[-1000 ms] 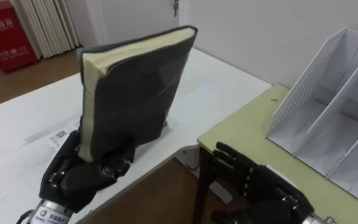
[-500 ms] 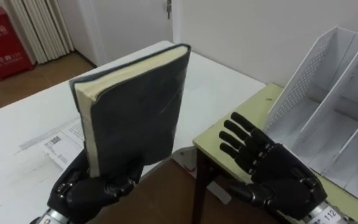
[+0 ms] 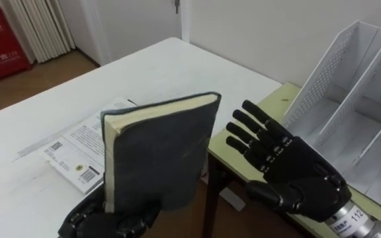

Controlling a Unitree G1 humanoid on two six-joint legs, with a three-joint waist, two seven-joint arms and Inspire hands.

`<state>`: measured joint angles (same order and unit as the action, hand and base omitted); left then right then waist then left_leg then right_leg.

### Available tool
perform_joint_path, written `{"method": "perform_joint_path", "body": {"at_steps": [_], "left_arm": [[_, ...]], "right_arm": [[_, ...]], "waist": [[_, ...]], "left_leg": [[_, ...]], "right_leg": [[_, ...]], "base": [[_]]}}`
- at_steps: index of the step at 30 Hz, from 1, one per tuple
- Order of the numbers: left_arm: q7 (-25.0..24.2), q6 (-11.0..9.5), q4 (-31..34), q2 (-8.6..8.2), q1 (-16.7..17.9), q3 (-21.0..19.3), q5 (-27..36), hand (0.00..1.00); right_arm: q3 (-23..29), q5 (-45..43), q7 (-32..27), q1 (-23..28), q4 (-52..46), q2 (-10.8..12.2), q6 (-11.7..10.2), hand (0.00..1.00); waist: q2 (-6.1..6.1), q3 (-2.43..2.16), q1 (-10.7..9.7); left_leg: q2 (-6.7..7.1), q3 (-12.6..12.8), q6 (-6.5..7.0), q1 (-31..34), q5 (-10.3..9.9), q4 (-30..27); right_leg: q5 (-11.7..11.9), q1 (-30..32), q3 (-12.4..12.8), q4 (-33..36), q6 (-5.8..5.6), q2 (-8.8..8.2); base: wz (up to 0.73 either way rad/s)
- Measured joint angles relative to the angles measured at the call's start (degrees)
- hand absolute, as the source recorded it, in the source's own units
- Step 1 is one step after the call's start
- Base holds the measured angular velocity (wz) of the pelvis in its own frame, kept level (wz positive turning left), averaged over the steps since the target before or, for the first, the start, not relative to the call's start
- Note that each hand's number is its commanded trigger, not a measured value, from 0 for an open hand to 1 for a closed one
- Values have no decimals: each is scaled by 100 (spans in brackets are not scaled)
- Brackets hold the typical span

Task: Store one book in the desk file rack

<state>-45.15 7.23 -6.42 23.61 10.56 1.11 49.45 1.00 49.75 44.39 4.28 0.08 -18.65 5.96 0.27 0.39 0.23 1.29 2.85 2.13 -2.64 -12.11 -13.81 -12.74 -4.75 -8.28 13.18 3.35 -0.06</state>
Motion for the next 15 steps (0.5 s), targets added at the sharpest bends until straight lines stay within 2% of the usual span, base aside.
{"method": "perform_joint_path", "body": {"at_steps": [10, 12, 15], "left_arm": [[-175, 2, 0, 146, -1, 183, 0, 100], [-187, 3, 0, 261, -2, 294, 13, 100], [-280, 28, 0, 288, -8, 363, 16, 100]], "right_arm": [[-133, 0, 34, -3, -6, -21, 0, 0], [-313, -5, 47, -17, -6, -152, 0, 0], [-456, -14, 88, -37, -6, -216, 16, 0]], "waist": [[33, 12, 5], [101, 26, 5], [160, 9, 5]], "left_leg": [[-5, -2, 9, 6, -28, -76], [-20, -1, 14, 20, -78, -168], [-22, 2, 20, 35, -89, -181]], "right_leg": [[-3, 3, 30, 52, -3, 6], [-2, -9, 30, 68, -3, 14], [-3, 13, 36, 89, -4, 12]], "base": [[0], [0], [-1]]}}
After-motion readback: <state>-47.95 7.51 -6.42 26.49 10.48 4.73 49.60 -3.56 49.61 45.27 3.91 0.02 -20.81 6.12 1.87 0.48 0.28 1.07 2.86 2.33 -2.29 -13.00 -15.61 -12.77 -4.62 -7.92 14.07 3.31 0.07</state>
